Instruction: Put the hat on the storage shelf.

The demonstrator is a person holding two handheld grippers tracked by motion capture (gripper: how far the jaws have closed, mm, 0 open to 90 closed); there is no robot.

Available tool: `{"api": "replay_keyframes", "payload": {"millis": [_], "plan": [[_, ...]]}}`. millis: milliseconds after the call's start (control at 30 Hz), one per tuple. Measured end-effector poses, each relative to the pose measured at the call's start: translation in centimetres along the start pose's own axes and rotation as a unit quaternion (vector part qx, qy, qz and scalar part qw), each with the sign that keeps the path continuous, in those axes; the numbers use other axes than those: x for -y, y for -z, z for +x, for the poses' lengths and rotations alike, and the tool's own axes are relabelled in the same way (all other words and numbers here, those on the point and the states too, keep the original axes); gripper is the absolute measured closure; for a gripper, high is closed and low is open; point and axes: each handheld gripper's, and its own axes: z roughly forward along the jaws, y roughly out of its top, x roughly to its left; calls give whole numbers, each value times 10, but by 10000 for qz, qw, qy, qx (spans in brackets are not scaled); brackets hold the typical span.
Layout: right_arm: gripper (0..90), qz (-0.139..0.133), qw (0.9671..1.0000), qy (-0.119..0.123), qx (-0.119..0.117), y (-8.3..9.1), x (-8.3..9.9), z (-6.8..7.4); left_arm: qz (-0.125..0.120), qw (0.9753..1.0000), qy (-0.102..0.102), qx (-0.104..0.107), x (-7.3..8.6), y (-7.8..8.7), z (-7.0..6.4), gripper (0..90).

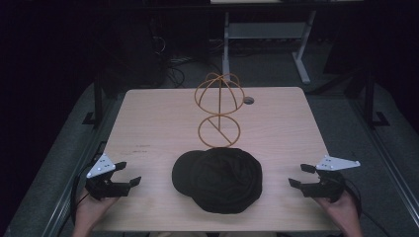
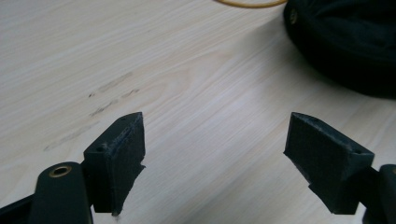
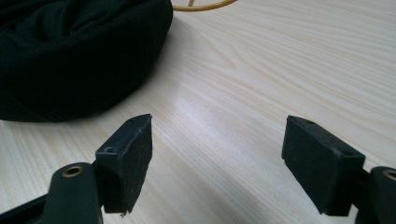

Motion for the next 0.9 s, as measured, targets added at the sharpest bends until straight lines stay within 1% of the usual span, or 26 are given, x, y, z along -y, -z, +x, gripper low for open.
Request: {"api": "replay_keyframes", "payload": {"millis": [67, 100, 167, 200, 233, 267, 300, 367, 500, 533, 567, 600, 633, 733, 767, 833, 900], "plan": [[240, -18, 10000, 0, -2, 0, 0, 0, -42, 10000, -31, 19, -2, 1, -1, 199], [239, -43, 10000, 2, 5, 1, -1, 0, -125, 9999, -45, 81, -5, 4, -5, 201], [239, -42, 10000, 0, 12, 1, -1, 0, -175, 9997, -96, 140, -8, 5, -8, 201], [239, -32, 10000, 8, 15, 1, -1, 1, -190, 9996, -99, 185, -9, 5, -10, 202], [239, -14, 10000, -9, 10, 1, -1, 1, -185, 9994, -171, 216, -10, 5, -10, 204], [238, -18, 10000, 1, 9, 1, -1, 2, -204, 9993, -159, 266, -12, 5, -13, 204], [239, -33, 10000, 22, 22, 1, -2, 2, -193, 9992, -201, 291, -13, 4, -14, 204], [239, -50, 10000, 58, 29, 2, -3, 4, -206, 9987, -279, 376, -17, 3, -19, 205], [236, -51, 10000, 45, 39, 1, -3, 3, -250, 9973, -379, 584, -27, 3, -28, 208], [236, -36, 10000, 19, 35, 1, -3, 3, -272, 9964, -449, 664, -31, 2, -32, 208], [236, -17, 10000, 21, 29, 0, -3, 3, -295, 9958, -463, 727, -33, 2, -35, 208], [236, -15, 10000, 30, 26, 0, -3, 2, -316, 9947, -543, 815, -38, 1, -40, 208], [236, -18, 10000, 36, 24, -1, -3, 2, -325, 9941, -571, 868, -41, 0, -43, 208], [236, -21, 10000, 42, 26, -1, -3, 3, -341, 9895, -795, 1157, -54, -4, -61, 215], [236, -19, 10000, 57, 25, -1, -3, 3, -340, 9882, -865, 1217, -58, -6, -65, 215], [236, -7, 10000, 57, 18, -1, -3, 3, -331, 9841, -1045, 1395, -67, -11, -80, 215], [236, -8, 10000, 61, 16, -1, -4, 4, -316, 9804, -1169, 1555, -73, -16, -91, 215]]}}
